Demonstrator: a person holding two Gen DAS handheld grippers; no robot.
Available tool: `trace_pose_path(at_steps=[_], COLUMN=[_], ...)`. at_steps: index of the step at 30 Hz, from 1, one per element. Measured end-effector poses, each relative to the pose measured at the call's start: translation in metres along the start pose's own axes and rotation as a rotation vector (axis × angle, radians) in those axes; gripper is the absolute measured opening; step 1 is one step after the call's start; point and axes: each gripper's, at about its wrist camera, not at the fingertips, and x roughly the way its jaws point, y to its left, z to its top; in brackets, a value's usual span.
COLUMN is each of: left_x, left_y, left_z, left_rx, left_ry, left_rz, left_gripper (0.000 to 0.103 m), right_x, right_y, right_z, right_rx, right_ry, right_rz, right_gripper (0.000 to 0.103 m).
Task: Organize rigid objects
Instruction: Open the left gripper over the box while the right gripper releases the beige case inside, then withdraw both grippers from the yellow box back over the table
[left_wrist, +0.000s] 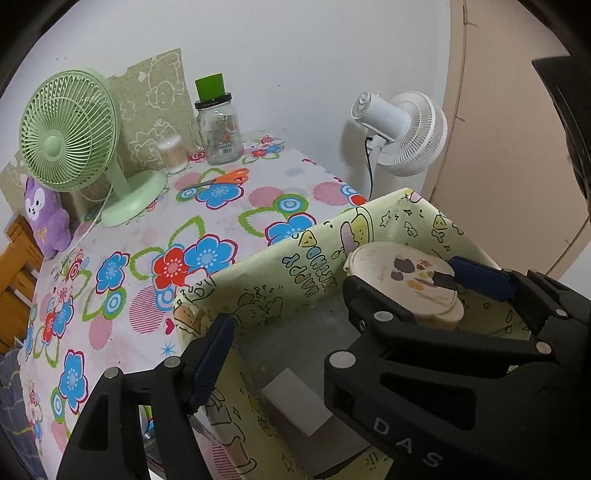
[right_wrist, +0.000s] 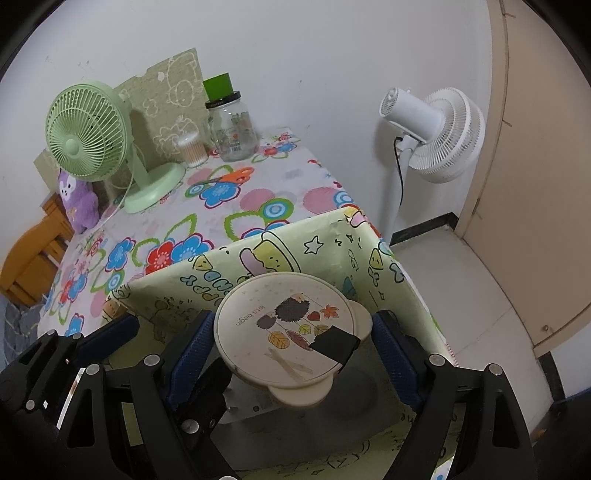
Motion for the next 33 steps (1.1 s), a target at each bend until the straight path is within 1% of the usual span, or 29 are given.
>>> trace_pose_path(at_steps=[1,3,6,8,18,33], left_x=[-0.002,-0.005,-0.012,-0.018,-0.045,-0.073], left_y=[0.0,-0.001,-0.001,-0.002,0.006,0.026], left_z=[0.0,-0.001,-0.002,-0.003,-0.018,-0.043], left_rx=[0.001,0.001,0.003,0.005,-0.002,-0.021], left_ry=[-0.002,-0.01,-0.031,-0.044,-0.1,-0.133], left_rz=[-0.002,-0.001,-0.003,-0.001,0.016,0.035], left_gripper=[0.078,0.085,0.088,0.089,0.092,0.096], right_x=[-0.001,-0.003,-0.01,-0.015,-0.045,-0.074], right_y=[0.0,-0.001,-0.002,0.0,0.014,0.048], right_z=[0.0,-0.002,-0.004,-0.005,-0.016,-0.032], right_rx=[0.004,0.011,0.03,0.028,0.013,-0.064], right_ry=[0.003,0.001,-0.013,-0.026,-0.074,-0.122], right_rz=[0.001,0.005,0.021,0.022,0.033,0.011], right_gripper=[0.087,0.088,0.093,0.095,0.095,0.095])
